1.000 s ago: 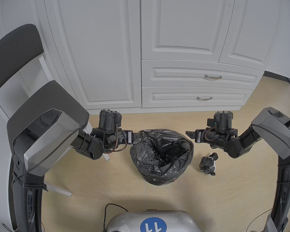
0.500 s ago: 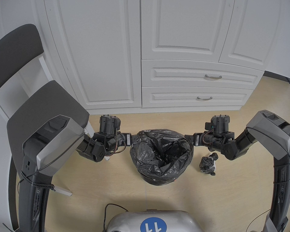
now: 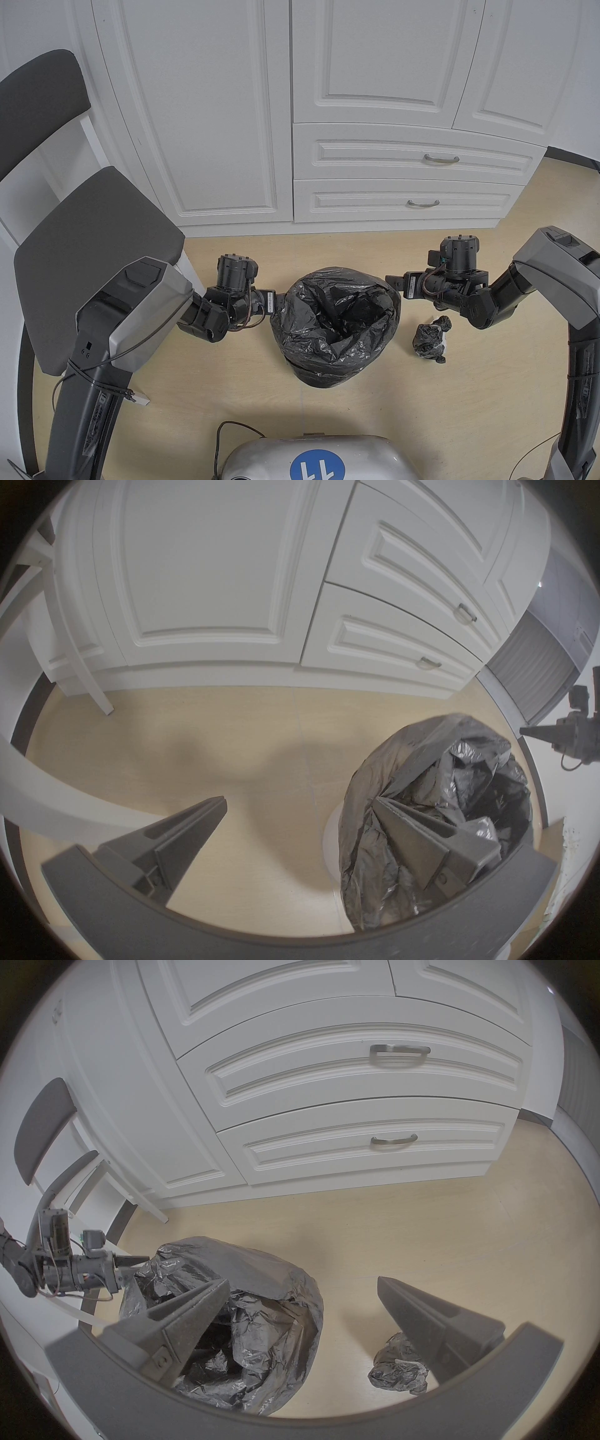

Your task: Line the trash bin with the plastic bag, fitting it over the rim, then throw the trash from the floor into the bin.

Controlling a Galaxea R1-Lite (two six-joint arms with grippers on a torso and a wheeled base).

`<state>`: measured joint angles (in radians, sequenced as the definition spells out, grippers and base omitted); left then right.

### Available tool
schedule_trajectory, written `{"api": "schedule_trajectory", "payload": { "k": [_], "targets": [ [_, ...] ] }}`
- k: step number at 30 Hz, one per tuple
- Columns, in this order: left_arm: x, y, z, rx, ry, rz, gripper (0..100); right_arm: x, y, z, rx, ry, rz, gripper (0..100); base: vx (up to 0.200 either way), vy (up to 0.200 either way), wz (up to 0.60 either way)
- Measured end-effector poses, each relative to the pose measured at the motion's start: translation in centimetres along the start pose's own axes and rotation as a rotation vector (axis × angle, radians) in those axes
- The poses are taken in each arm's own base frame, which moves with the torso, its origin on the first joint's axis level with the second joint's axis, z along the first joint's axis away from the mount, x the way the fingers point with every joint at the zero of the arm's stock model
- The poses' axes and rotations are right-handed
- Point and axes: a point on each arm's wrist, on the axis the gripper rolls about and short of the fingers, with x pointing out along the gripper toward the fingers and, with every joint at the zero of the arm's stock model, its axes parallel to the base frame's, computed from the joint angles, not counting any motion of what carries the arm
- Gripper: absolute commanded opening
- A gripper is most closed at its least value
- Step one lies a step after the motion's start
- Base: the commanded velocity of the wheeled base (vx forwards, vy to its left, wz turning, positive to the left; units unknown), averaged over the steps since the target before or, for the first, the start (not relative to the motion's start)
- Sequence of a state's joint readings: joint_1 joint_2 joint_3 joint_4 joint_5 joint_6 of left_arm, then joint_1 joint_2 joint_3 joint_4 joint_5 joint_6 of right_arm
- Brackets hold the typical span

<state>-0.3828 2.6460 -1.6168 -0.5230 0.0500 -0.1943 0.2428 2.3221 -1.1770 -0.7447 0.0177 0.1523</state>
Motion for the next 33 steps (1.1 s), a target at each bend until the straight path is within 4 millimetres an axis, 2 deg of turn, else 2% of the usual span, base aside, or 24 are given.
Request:
{"api": "schedule_trajectory", "payload": {
  "k": [10, 17, 22, 28, 33],
  "targets": [
    [1.6, 0.2, -2.2, 0.007, 0.032, 0.012, 100, 0.6, -0.2, -0.6, 0.001, 0.018, -0.005, 100, 0.0, 0.0, 0.0],
    [1.3, 0.8, -1.6, -0.006, 0.018, 0.022, 100, 2.0, -2.2, -1.8, 0.02, 0.107, -0.055, 100, 0.0, 0.0, 0.0],
    [0.8, 0.9, -1.0, -0.009, 0.01, 0.022, 100, 2.5, -4.0, -2.0, 0.035, 0.129, -0.091, 100, 0.0, 0.0, 0.0],
    [0.7, 0.6, -1.2, -0.006, 0.016, 0.019, 100, 3.5, -4.3, -3.4, 0.043, 0.206, -0.093, 100, 0.0, 0.0, 0.0],
    [0.7, 0.6, -1.5, -0.004, 0.022, 0.017, 100, 4.5, -3.8, -4.7, 0.059, 0.258, -0.072, 100, 0.0, 0.0, 0.0]
  ]
}}
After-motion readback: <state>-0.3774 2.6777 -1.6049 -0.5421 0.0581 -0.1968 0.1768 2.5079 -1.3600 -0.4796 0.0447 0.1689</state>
